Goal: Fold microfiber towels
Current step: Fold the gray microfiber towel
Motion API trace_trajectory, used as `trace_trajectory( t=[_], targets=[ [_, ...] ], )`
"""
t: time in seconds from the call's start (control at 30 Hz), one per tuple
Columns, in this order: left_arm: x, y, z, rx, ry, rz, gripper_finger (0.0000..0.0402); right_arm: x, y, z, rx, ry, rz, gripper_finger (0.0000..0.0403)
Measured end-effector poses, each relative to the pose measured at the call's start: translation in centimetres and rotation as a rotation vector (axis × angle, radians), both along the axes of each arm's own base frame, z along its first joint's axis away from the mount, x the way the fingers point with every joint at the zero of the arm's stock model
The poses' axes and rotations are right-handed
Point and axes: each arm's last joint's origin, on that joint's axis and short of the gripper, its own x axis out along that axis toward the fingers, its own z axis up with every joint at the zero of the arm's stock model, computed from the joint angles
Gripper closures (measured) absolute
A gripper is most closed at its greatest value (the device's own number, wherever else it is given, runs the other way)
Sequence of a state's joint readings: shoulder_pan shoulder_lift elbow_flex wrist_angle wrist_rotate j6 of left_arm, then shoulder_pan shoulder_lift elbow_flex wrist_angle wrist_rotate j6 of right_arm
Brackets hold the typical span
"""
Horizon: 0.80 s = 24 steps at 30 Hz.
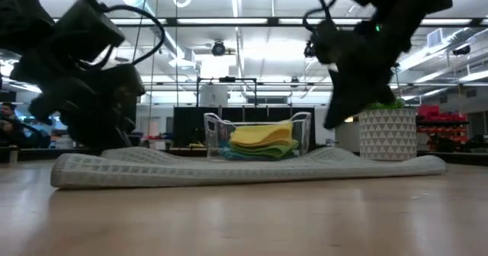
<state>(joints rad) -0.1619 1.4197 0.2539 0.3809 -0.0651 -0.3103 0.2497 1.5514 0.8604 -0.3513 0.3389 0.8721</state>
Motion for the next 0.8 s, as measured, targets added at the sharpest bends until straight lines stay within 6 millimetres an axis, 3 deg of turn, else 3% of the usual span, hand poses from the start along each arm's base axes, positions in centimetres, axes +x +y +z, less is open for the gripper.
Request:
trace_trajectory(
  t=[0.17,0.37,0.67,0.8],
  targets=[
    [-0.2,-2.0,0.2,-0.035,-0.032,-0.027,0.0397,-1.0,-0.8,-2.7,0.024,0.128,-0.126,0.0398],
    [-0.7,-3.7,0.2,-0.032,-0.053,-0.014,0.0394,-1.3,-3.6,-4.9,-0.018,0.219,-0.186,0.0398],
    [-0.5,-5.2,-0.5,-0.050,-0.111,0.006,0.0394,0.7,-9.3,-4.7,-0.102,0.136,-0.017,0.0398],
    [-0.5,-5.7,-0.6,-0.039,-0.132,-0.033,0.0397,1.8,-10.3,-3.4,-0.128,0.093,0.119,0.0398]
  ],
)
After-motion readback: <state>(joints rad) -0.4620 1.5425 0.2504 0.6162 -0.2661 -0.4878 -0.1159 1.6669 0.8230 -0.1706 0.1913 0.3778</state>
